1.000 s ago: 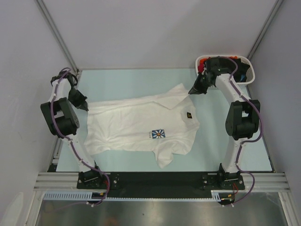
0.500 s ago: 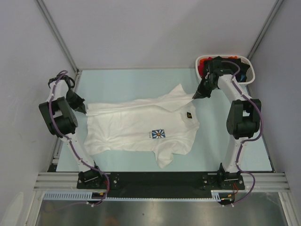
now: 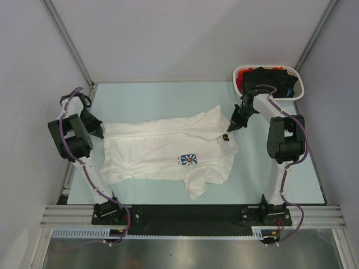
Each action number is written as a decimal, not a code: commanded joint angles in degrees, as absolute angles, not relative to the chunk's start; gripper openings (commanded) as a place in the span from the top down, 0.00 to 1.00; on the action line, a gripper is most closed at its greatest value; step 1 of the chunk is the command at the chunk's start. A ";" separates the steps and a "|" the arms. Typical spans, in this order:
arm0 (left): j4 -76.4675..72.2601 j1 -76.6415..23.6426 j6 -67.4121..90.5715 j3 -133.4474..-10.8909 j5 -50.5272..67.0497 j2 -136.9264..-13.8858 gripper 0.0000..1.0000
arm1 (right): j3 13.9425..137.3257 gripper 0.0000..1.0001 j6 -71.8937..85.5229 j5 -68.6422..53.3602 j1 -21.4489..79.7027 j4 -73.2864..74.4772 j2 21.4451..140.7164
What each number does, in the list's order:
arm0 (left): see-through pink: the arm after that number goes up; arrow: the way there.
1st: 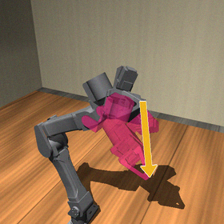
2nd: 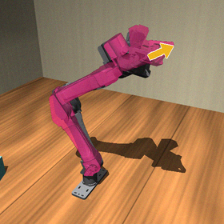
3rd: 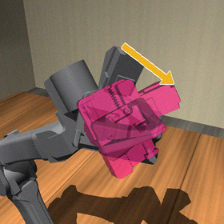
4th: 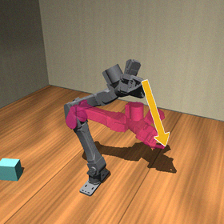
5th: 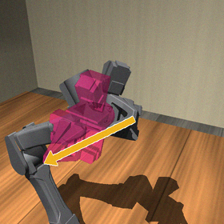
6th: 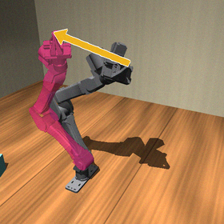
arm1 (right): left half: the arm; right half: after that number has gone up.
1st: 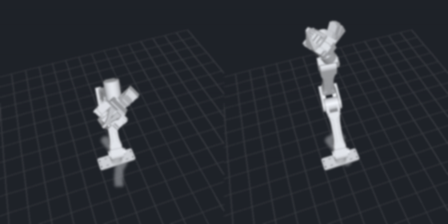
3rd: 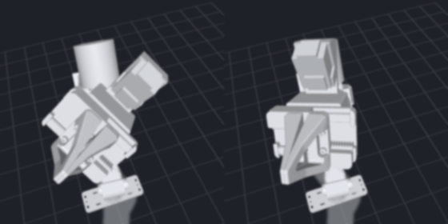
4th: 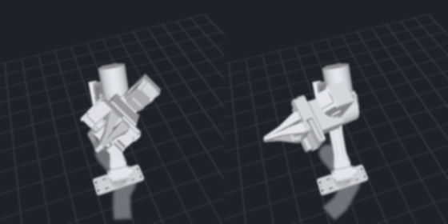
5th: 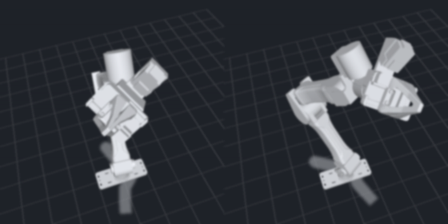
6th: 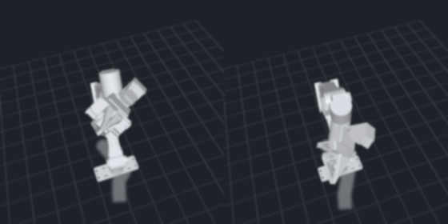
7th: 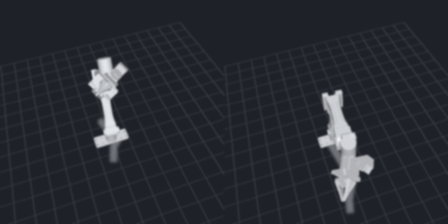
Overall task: Fold and stack the t-shirts
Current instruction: Fold the flattened tshirt in 1/3 of the way
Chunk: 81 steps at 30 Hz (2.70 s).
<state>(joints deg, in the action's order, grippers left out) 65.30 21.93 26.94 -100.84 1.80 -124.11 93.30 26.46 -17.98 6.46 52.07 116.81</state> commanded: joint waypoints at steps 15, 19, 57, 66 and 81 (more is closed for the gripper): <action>63.46 22.67 25.58 -97.03 0.62 -120.25 0.00 | 90.70 0.87 25.75 -15.91 9.58 55.28 119.79; 62.06 22.15 25.66 -97.03 0.88 -113.92 0.00 | 91.05 0.74 25.84 -15.29 10.28 55.55 119.62; 57.22 12.12 21.71 -110.22 0.97 -122.96 0.00 | 112.67 0.47 14.76 2.11 16.26 41.92 128.58; 55.90 13.10 22.06 -107.31 2.55 -125.77 0.04 | 119.60 0.48 15.21 0.53 16.26 42.10 134.46; 56.69 13.01 22.50 -107.93 1.41 -131.57 0.76 | 121.64 1.00 16.26 -3.43 15.64 41.84 136.58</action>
